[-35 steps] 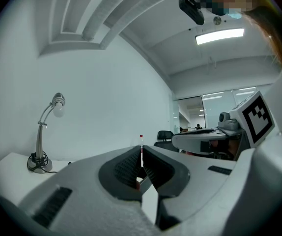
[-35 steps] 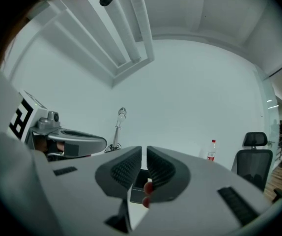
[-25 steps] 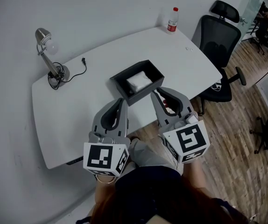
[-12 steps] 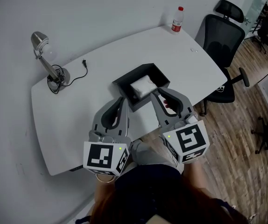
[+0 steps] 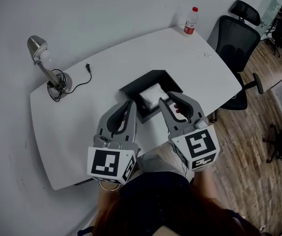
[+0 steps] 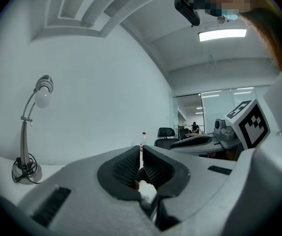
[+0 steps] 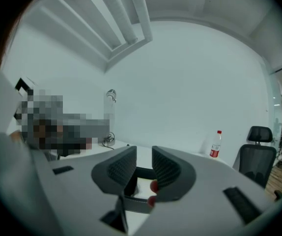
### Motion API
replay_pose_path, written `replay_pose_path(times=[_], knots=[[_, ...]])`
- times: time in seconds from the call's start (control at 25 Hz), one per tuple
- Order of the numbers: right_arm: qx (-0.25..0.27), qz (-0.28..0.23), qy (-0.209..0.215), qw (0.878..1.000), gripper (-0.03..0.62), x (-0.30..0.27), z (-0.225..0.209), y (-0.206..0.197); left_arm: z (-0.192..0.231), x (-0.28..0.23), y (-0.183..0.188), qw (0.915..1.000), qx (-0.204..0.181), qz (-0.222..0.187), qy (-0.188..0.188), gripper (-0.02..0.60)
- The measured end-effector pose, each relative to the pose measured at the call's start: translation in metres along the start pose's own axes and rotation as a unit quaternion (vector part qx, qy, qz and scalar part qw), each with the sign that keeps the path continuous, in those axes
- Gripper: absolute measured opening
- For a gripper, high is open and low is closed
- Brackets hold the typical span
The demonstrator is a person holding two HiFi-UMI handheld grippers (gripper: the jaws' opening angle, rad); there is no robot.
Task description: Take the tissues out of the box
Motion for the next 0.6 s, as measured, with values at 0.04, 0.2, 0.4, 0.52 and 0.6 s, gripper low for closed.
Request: replay_pose_path(times=[0.04, 0.2, 0.4, 0.52, 0.6], knots=[[0.001, 0.004, 0.002, 1.0, 0.112, -0.003, 0.0, -0.001, 0.002, -0.002, 0.0, 1.0, -0.001, 0.0, 0.0, 0.026], [0.003, 0.021, 0.008, 1.0, 0.129, -0.015, -0.003, -0.005, 0.008, -0.009, 0.001, 1.0, -0.003, 0.001, 0.001, 0.026], [0.007, 0.046, 0.008, 0.999, 0.153, -0.031, -0.009, -0.013, 0.018, -0.02, -0.003, 1.0, -0.003, 0.005, 0.001, 0.026], [0.011, 0.063, 0.009, 0.998, 0.172, -0.041, -0.011, -0.018, 0.023, -0.027, -0.005, 1.0, -0.001, 0.006, -0.001, 0.026], [0.014, 0.073, 0.009, 0.997, 0.181, -0.047, -0.013, -0.021, 0.026, -0.032, -0.006, 1.0, 0.0, 0.006, -0.002, 0.026]])
Point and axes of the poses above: the fingertips, and each gripper's own axes: x backward along the fingers, z to its left, y out of its top, the point moved 6 cm from there along x, backward along the fingers, and after that the axes turned 9 degrees about -x, right-handed, at the moved point
